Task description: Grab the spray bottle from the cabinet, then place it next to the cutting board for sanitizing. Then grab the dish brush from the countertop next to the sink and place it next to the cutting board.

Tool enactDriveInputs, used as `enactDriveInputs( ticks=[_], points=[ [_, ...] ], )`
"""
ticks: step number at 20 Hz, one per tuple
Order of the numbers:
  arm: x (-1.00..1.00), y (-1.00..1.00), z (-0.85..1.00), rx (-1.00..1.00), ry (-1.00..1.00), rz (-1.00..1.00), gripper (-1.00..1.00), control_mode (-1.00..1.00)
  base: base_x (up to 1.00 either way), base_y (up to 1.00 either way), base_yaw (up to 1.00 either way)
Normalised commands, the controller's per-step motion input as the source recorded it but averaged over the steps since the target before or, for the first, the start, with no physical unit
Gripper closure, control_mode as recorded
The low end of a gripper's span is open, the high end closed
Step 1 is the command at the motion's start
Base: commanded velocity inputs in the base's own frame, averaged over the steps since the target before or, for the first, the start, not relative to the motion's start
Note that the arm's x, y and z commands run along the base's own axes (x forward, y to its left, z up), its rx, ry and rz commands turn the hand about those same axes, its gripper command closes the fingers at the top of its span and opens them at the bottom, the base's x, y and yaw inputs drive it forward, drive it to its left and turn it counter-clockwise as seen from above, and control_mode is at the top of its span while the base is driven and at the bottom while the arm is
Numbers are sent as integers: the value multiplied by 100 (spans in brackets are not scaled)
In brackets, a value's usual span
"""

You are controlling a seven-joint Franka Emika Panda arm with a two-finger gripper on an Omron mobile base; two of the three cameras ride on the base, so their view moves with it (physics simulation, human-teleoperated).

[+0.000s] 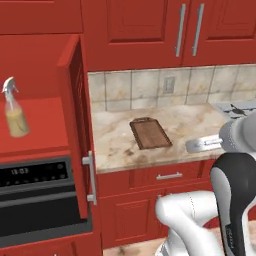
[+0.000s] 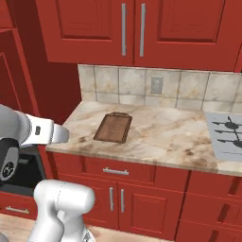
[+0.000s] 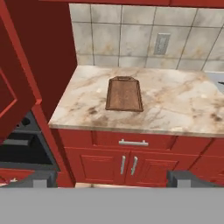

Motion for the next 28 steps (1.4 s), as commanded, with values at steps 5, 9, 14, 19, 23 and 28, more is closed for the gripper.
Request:
enactDriveInputs(
  ticks=[5, 9, 14, 19, 23, 28],
  points=[
    [0, 0, 0, 0, 0, 0, -100, 100, -100, -20, 0],
    [0, 0, 0, 0, 0, 0, -100, 100, -100, 92, 0],
    [0, 0, 0, 0, 0, 0, -100, 100, -66, 100, 0],
    [0, 0, 0, 0, 0, 0, -100, 100, 7, 100, -3],
    [0, 0, 0, 0, 0, 0, -100, 100, 97, 97, -10],
    [0, 0, 0, 0, 0, 0, -100, 100, 98, 48, -5]
  ],
)
